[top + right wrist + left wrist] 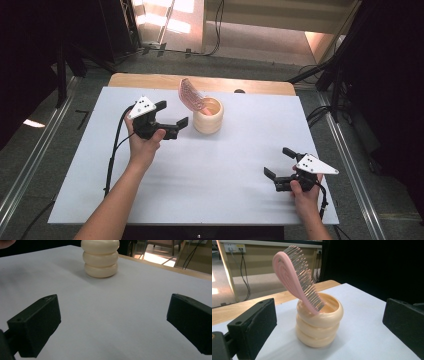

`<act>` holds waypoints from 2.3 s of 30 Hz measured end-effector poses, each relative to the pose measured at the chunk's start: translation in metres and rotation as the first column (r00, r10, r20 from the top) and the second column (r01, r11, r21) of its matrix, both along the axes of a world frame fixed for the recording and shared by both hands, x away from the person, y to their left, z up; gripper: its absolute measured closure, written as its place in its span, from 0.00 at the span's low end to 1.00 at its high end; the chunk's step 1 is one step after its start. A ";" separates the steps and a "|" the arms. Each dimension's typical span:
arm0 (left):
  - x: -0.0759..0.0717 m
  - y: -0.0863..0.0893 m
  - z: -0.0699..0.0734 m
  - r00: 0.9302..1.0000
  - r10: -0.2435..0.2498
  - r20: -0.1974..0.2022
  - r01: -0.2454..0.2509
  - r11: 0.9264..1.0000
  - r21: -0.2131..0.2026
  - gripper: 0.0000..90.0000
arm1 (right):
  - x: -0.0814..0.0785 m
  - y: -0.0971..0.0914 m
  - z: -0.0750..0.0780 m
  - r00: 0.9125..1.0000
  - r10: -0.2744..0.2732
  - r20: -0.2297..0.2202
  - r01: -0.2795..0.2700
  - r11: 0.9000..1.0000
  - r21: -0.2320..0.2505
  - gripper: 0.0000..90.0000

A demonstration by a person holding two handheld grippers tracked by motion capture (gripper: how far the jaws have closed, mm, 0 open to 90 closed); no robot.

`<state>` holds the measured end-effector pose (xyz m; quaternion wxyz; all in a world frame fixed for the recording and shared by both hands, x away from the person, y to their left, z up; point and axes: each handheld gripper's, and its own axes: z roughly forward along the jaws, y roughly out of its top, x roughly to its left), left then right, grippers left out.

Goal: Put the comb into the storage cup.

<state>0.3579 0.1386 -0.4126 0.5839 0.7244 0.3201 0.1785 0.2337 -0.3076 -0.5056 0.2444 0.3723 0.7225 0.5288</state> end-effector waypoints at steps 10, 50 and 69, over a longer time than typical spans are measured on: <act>-0.014 0.019 -0.010 1.000 0.019 0.009 -0.019 1.000 0.014 0.00 | 0.000 0.001 0.000 1.000 -0.001 -0.002 0.001 1.000 0.000 0.00; -0.065 0.094 -0.047 0.995 0.101 0.005 -0.101 0.993 0.058 0.00 | 0.000 0.004 0.000 1.000 -0.007 -0.006 0.007 1.000 0.002 0.00; -0.086 0.129 -0.058 0.989 0.150 -0.006 -0.149 0.986 0.070 0.00 | 0.001 0.005 0.000 1.000 -0.006 -0.006 0.006 1.000 -0.003 0.00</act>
